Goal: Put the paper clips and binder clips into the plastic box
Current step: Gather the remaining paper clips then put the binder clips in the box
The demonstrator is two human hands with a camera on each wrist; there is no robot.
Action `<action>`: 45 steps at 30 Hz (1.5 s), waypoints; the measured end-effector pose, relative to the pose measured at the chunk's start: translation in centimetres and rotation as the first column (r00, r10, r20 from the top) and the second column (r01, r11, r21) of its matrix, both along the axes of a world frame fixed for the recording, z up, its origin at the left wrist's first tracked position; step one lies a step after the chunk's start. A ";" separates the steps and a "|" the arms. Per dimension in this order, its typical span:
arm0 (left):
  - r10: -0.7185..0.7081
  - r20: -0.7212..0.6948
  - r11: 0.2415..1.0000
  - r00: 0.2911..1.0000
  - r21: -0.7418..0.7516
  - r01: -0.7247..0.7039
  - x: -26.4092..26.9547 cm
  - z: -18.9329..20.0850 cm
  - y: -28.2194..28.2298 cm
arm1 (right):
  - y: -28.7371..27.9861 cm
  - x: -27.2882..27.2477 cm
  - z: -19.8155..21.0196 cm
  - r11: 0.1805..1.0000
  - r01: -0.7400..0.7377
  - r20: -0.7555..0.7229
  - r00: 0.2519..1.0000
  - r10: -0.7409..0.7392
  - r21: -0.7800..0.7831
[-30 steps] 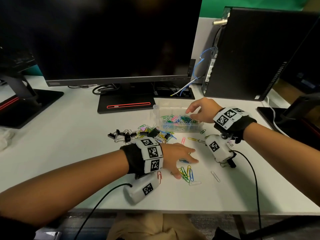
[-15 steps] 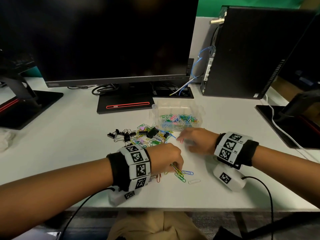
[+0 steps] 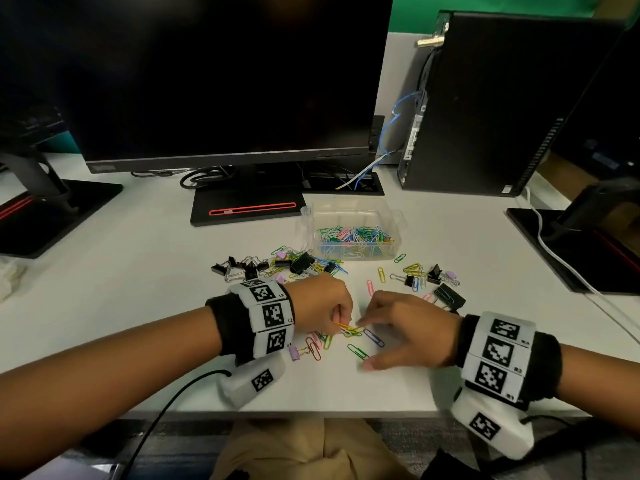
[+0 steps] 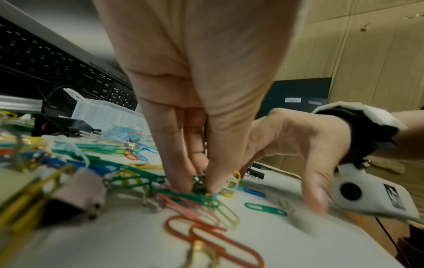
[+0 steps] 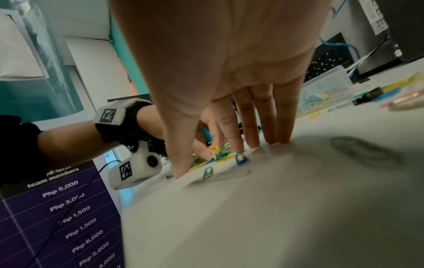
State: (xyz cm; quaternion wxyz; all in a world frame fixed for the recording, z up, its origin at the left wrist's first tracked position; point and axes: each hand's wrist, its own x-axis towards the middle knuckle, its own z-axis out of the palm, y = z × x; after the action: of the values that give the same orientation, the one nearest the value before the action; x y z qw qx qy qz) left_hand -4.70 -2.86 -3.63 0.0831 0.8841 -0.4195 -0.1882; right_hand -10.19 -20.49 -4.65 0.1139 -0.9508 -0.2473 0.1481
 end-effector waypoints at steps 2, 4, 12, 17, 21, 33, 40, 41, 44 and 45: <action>0.033 -0.026 0.999 0.999 -0.037 -0.034 0.3 0.3 0.3 | 0.5 -0.1 -0.1 1.000 0.013 0.005 1.000 -0.013 -0.002; 0.074 -0.031 0.992 0.997 -0.096 -0.076 0.7 1.0 0.7 | 0.9 0.3 0.0 1.000 0.021 0.003 1.000 -0.021 0.018; 0.214 0.001 0.931 0.977 -0.301 -0.204 4.4 4.3 2.0 | 1.5 1.7 0.0 0.970 0.145 -0.151 0.982 -0.116 0.198; 0.332 0.045 0.866 0.942 -0.411 -0.285 7.2 4.8 1.0 | 1.6 2.1 0.2 0.970 0.151 -0.223 0.969 -0.106 0.192; 0.438 0.031 0.800 0.898 -0.469 -0.374 9.5 3.8 -0.5 | 2.0 2.2 0.4 0.990 0.083 -0.210 0.976 -0.057 0.116; 0.461 -0.015 0.794 0.887 -0.440 -0.420 10.2 1.9 -1.3 | 2.0 2.6 1.0 1.000 0.013 -0.053 0.999 -0.012 0.017; 0.472 0.080 0.827 0.878 -0.384 -0.410 9.7 2.1 2.7 | 2.4 3.4 1.0 0.999 0.035 -0.070 0.997 -0.035 -0.006; 0.465 0.079 0.847 0.882 -0.329 -0.417 9.6 1.8 3.1 | 2.5 3.5 0.9 0.999 0.037 -0.074 0.997 -0.038 -0.009; 0.440 0.058 0.890 0.896 -0.157 -0.427 9.4 0.9 3.7 | 2.7 3.7 1.0 0.999 0.040 -0.092 0.995 -0.041 -0.017; 0.418 0.058 0.906 0.906 -0.101 -0.412 9.3 0.7 3.6 | 2.7 3.6 1.0 0.999 0.039 -0.098 0.994 -0.041 -0.020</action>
State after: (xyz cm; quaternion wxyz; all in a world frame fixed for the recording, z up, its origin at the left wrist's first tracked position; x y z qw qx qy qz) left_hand 4.62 0.76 -2.91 0.1428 0.9554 -0.2325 -0.1128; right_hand -6.55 -17.80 -3.67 0.1203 -0.9481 -0.2208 0.1945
